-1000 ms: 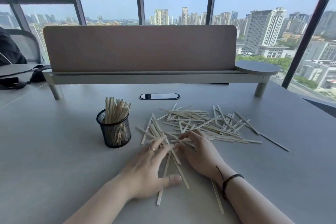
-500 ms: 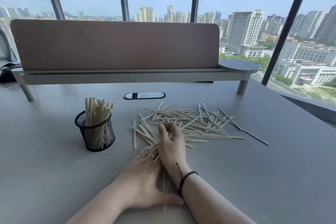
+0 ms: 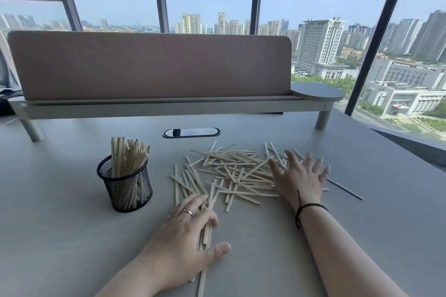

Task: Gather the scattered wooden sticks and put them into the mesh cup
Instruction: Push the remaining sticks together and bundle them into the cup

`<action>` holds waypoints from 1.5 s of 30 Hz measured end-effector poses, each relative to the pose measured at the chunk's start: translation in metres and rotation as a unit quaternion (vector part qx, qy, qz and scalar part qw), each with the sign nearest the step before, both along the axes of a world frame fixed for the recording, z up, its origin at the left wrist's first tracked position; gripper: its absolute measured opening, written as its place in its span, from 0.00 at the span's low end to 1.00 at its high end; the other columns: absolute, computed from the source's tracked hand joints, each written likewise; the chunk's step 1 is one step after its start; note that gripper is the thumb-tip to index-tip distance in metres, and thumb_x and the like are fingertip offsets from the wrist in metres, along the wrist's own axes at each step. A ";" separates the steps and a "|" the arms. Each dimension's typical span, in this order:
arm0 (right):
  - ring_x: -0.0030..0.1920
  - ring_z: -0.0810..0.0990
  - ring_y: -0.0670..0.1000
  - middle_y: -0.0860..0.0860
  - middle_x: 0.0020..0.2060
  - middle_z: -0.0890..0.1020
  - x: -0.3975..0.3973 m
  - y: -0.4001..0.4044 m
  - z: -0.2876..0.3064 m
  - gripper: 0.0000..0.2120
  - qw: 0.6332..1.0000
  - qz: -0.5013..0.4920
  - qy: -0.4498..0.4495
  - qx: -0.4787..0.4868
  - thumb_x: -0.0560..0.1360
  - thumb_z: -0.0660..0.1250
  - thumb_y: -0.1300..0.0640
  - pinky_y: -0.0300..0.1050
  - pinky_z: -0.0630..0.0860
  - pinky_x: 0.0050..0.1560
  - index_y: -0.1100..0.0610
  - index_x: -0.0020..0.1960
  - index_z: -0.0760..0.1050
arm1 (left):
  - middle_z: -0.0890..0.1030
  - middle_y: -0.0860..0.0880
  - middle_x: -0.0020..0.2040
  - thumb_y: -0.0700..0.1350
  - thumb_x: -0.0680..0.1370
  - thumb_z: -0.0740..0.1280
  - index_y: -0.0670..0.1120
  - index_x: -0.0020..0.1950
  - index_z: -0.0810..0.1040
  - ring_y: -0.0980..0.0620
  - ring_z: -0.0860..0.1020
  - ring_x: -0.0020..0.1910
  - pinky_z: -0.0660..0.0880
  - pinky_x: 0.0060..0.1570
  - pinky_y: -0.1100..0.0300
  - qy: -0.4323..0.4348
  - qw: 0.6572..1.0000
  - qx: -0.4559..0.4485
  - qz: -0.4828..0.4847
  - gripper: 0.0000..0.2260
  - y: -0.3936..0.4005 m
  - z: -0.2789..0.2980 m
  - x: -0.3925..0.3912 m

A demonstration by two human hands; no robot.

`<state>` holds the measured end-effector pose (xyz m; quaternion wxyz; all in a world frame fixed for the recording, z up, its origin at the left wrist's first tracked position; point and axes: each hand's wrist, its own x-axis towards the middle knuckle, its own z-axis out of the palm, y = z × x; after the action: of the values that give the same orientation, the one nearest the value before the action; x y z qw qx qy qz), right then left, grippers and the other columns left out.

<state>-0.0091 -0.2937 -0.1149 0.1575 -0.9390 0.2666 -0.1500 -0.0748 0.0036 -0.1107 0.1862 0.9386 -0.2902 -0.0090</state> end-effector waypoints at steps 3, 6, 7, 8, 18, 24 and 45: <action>0.77 0.51 0.66 0.62 0.78 0.56 0.005 -0.001 0.002 0.40 0.998 -0.004 0.063 0.006 0.68 0.43 0.21 0.67 0.44 0.74 0.39 0.74 0.60 | 0.51 0.60 0.80 0.75 0.71 0.57 0.64 0.57 0.65 0.60 0.42 0.79 0.52 0.75 0.58 -0.012 1.000 0.001 0.027 0.21 0.002 -0.001 0.002; 0.76 0.56 0.62 0.58 0.77 0.61 0.004 0.002 0.001 0.40 0.997 0.019 0.076 -0.012 0.66 0.43 0.19 0.64 0.50 0.74 0.37 0.71 0.64 | 0.48 0.58 0.81 0.73 0.72 0.57 0.64 0.66 0.64 0.56 0.40 0.79 0.46 0.76 0.56 -0.022 0.998 0.009 0.050 0.26 0.004 0.000 0.003; 0.75 0.59 0.60 0.56 0.75 0.64 0.003 0.003 0.001 0.39 0.997 0.033 0.068 -0.017 0.66 0.45 0.20 0.62 0.52 0.73 0.37 0.70 0.66 | 0.47 0.58 0.81 0.73 0.72 0.57 0.64 0.69 0.63 0.55 0.39 0.79 0.44 0.77 0.55 -0.023 0.998 0.012 0.057 0.28 0.004 0.001 0.003; 0.74 0.61 0.58 0.54 0.73 0.67 0.002 0.004 0.001 0.39 0.997 0.048 0.059 -0.021 0.66 0.45 0.20 0.60 0.55 0.73 0.37 0.69 0.67 | 0.46 0.57 0.81 0.73 0.73 0.57 0.64 0.71 0.61 0.54 0.39 0.79 0.43 0.77 0.54 -0.024 0.998 0.013 0.065 0.28 0.005 0.002 0.004; 0.72 0.65 0.55 0.49 0.72 0.67 -0.010 0.032 0.004 0.35 0.979 0.200 0.035 -0.009 0.68 0.56 0.24 0.52 0.59 0.73 0.38 0.70 0.66 | 0.52 0.53 0.82 0.73 0.72 0.56 0.63 0.74 0.56 0.52 0.53 0.79 0.52 0.77 0.56 -0.013 0.996 -0.002 0.090 0.33 0.007 -0.004 0.014; 0.71 0.65 0.52 0.45 0.71 0.68 -0.016 0.058 0.006 0.31 0.962 0.272 0.030 -0.018 0.70 0.59 0.26 0.49 0.60 0.72 0.38 0.69 0.69 | 0.58 0.58 0.80 0.67 0.76 0.61 0.60 0.74 0.60 0.58 0.58 0.77 0.57 0.72 0.62 -0.018 0.997 -0.041 0.067 0.29 0.011 -0.005 0.017; 0.44 0.79 0.40 0.38 0.49 0.78 -0.044 0.103 0.012 0.15 0.936 0.322 -0.109 0.091 0.74 0.63 0.35 0.44 0.77 0.44 0.44 0.50 0.79 | 0.59 0.58 0.79 0.81 0.68 0.50 0.58 0.76 0.59 0.57 0.59 0.76 0.60 0.73 0.58 -0.033 0.995 -0.035 0.093 0.43 0.016 -0.005 0.019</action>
<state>-0.0529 -0.1907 -0.1026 0.3102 -0.9340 -0.0561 -0.1679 -0.0554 0.0199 -0.1156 0.2093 0.9542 -0.2078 0.0496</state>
